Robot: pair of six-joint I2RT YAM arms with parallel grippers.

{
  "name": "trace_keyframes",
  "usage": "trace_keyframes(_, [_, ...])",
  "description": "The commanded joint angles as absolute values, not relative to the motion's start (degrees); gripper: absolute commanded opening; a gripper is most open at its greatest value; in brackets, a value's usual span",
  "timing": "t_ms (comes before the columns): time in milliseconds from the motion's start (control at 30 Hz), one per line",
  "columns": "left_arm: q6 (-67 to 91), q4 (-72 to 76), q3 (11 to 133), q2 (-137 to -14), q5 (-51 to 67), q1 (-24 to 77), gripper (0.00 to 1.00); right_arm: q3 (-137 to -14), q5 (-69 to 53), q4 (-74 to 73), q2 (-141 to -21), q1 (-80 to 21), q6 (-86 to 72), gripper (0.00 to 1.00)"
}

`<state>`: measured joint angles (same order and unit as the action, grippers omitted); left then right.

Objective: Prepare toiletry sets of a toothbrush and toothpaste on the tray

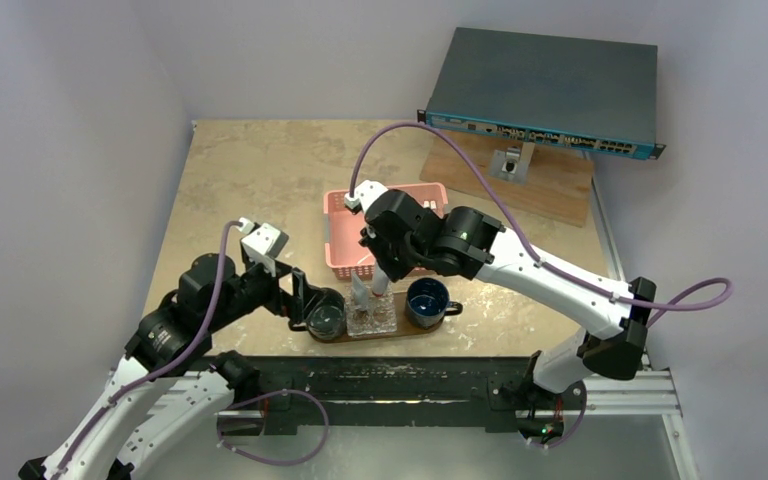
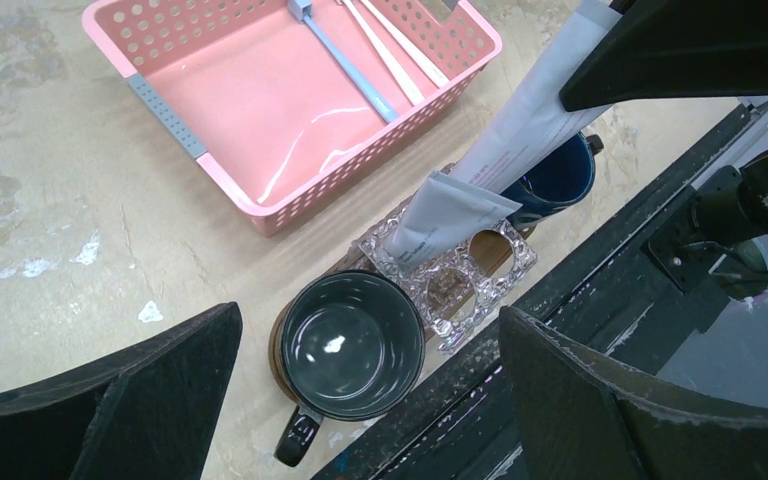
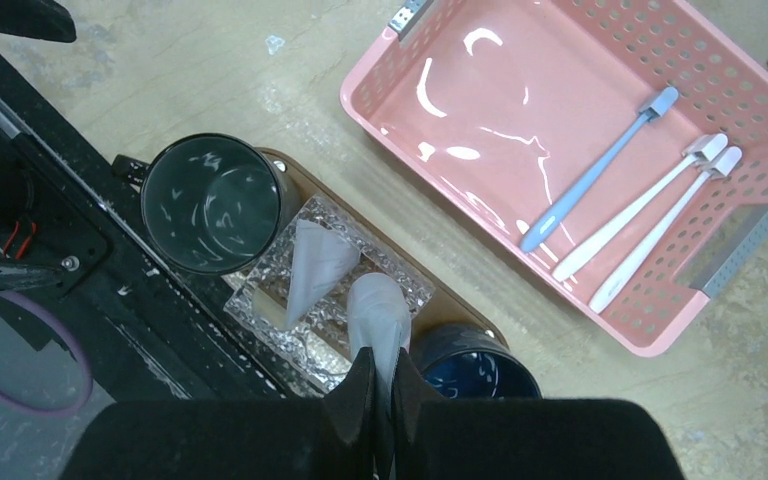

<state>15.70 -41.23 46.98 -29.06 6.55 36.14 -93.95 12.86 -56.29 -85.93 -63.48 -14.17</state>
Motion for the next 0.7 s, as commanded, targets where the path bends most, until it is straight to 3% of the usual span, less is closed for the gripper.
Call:
trace_keyframes(0, [14.8,-38.8,46.9,-28.5,5.3,36.3,1.0,-96.0,15.0,-52.9,-86.3,-64.0,-15.2,0.0])
trace_keyframes(667, [14.3,-38.7,46.9,-28.3,5.6,36.3,1.0,-94.7,17.9,-53.7,-89.4,-66.1,-15.6,0.0])
